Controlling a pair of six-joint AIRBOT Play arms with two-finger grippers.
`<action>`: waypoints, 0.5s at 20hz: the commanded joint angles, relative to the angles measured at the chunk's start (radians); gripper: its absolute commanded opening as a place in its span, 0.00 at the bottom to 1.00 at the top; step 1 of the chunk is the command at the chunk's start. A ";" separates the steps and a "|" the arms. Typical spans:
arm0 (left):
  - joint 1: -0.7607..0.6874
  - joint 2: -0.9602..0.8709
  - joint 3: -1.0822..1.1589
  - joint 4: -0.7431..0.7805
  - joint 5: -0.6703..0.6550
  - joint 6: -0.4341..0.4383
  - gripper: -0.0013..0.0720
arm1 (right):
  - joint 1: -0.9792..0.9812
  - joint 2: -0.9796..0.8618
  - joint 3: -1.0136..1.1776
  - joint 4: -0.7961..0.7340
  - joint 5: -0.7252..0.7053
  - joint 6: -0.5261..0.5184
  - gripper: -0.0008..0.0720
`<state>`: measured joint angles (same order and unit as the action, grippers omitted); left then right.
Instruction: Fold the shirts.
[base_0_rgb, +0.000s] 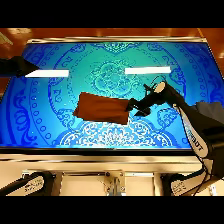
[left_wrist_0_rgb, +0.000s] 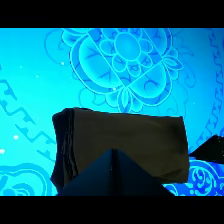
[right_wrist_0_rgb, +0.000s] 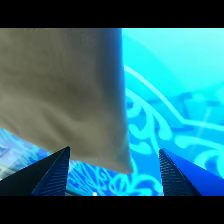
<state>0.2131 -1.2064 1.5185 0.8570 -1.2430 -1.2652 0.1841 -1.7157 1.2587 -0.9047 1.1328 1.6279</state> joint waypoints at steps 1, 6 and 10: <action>0.000 0.001 0.000 -0.001 0.000 0.000 0.06 | 0.027 -0.061 -0.025 0.156 -0.069 -0.080 0.93; -0.002 0.001 0.000 -0.020 0.000 -0.001 0.06 | 0.028 -0.069 -0.014 0.167 -0.093 -0.097 0.13; -0.004 0.001 0.000 -0.019 0.001 -0.001 0.06 | -0.021 0.029 0.049 0.162 -0.056 -0.222 0.10</action>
<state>0.2111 -1.2064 1.5185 0.8406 -1.2430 -1.2655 0.1917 -1.7397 1.2747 -0.7490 1.0634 1.4769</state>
